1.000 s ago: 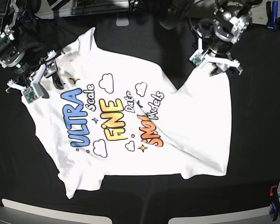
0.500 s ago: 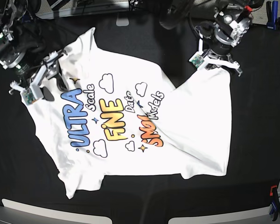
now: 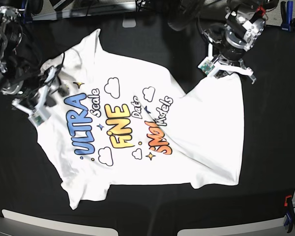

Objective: Layout the t-shirt on the table in an organized manner, then fold the t-shirt properly
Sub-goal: 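Grasp the shoulder edge with the right gripper and pull it outward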

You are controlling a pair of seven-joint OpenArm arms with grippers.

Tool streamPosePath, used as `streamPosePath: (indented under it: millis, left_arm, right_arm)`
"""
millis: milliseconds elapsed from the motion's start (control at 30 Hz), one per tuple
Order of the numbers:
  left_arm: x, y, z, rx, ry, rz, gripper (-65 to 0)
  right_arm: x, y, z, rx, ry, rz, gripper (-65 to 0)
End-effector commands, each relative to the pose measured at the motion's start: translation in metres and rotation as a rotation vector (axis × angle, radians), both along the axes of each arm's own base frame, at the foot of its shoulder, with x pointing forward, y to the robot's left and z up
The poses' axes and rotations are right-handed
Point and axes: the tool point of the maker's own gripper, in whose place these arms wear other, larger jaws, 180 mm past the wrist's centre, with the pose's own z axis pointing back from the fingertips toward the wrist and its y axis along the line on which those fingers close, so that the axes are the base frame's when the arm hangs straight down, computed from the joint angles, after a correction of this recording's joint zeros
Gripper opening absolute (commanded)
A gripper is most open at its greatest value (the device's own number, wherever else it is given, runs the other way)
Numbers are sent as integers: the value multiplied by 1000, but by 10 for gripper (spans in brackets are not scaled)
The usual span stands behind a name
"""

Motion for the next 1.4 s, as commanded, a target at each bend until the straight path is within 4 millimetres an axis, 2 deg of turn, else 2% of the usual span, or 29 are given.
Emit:
streamPosePath:
  millis: [0, 133, 233, 367, 633, 867, 1067, 1200, 1333, 1367]
  left_arm:
    - [6, 0, 10, -4, -39, -6, -650]
    - [6, 0, 10, -7, -37, -5, -650]
    - [5, -1, 9, -11, -35, -4, -650]
    - [4, -1, 8, -19, -26, -1, -650]
    - [1, -5, 6, -62, -1, 11, -650]
    - [1, -5, 5, -61, -1, 11, -650]
    - [1, -5, 5, -60, 1, 12, -650]
    - [1, -5, 5, -60, 2, 13, -650]
    - [1, -5, 5, -59, 2, 13, -650]
    - [1, -5, 5, -59, 2, 12, -650]
  right_arm:
    - [3, 3, 4, -9, -10, 32, -362]
    - [-3, 23, -15, -62, 21, 122, -362]
    - [-6, 30, -28, -143, 39, 184, -362]
    - [-3, 40, -32, -174, -6, 232, -362]
    - [0, 41, -35, -198, -28, 247, -362]
    - [-8, 35, -67, -147, 61, 192, -362]
    - [-9, 39, -70, -134, 68, 187, -366]
    - [-12, 35, -72, -153, 87, 185, -473]
    - [-12, 35, -72, -152, 86, 185, -650]
    - [-12, 36, -72, -151, 85, 185, -650]
